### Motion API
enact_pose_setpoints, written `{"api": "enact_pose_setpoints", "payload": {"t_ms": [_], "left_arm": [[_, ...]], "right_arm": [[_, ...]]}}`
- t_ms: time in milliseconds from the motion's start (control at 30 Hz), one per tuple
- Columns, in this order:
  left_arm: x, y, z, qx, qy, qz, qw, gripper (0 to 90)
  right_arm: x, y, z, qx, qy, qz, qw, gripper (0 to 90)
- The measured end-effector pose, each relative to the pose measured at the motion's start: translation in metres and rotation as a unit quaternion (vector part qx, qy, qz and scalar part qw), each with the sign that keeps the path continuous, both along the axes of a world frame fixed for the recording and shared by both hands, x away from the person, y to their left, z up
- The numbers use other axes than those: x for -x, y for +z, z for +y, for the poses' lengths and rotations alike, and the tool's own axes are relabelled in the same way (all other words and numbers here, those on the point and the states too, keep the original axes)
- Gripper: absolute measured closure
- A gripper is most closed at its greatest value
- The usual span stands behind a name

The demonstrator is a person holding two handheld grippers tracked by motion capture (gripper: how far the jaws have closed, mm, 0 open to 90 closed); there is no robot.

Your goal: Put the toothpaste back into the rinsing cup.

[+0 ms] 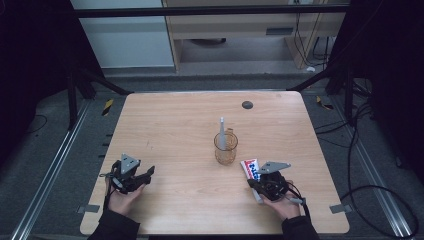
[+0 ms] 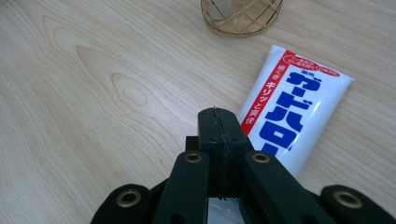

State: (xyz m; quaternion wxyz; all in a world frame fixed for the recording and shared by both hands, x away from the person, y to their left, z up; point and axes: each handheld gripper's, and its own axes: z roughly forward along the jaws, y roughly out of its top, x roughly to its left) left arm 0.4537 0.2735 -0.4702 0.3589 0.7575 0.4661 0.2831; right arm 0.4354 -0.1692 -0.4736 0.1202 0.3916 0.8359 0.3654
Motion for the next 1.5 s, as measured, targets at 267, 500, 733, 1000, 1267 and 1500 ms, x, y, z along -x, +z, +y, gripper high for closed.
{"api": "enact_pose_setpoints", "payload": {"t_ms": [267, 500, 733, 1000, 1267, 1500], "left_arm": [[0.000, 0.000, 0.000, 0.000, 0.000, 0.001, 1.0000, 39.9], [0.000, 0.000, 0.001, 0.001, 0.004, 0.002, 1.0000, 39.7], [-0.001, 0.000, 0.001, 0.001, 0.006, 0.005, 1.0000, 39.3], [-0.001, -0.001, 0.001, 0.000, 0.008, 0.008, 0.9999, 39.1], [-0.002, -0.001, 0.002, -0.001, 0.009, 0.010, 0.9999, 38.8], [-0.003, -0.002, 0.002, -0.002, 0.009, 0.013, 0.9999, 38.5]], "right_arm": [[0.004, 0.000, -0.006, 0.007, 0.000, 0.000, 1.0000, 90.0], [0.007, 0.001, -0.013, 0.007, -0.005, 0.005, 0.9999, 90.0], [0.009, 0.007, -0.013, -0.002, -0.003, 0.005, 1.0000, 88.4], [0.009, 0.023, -0.019, 0.005, -0.034, -0.018, 0.9992, 80.6], [0.007, 0.036, -0.026, 0.034, -0.075, -0.028, 0.9962, 72.8], [0.004, 0.033, -0.023, 0.052, -0.073, -0.011, 0.9959, 65.7]]}}
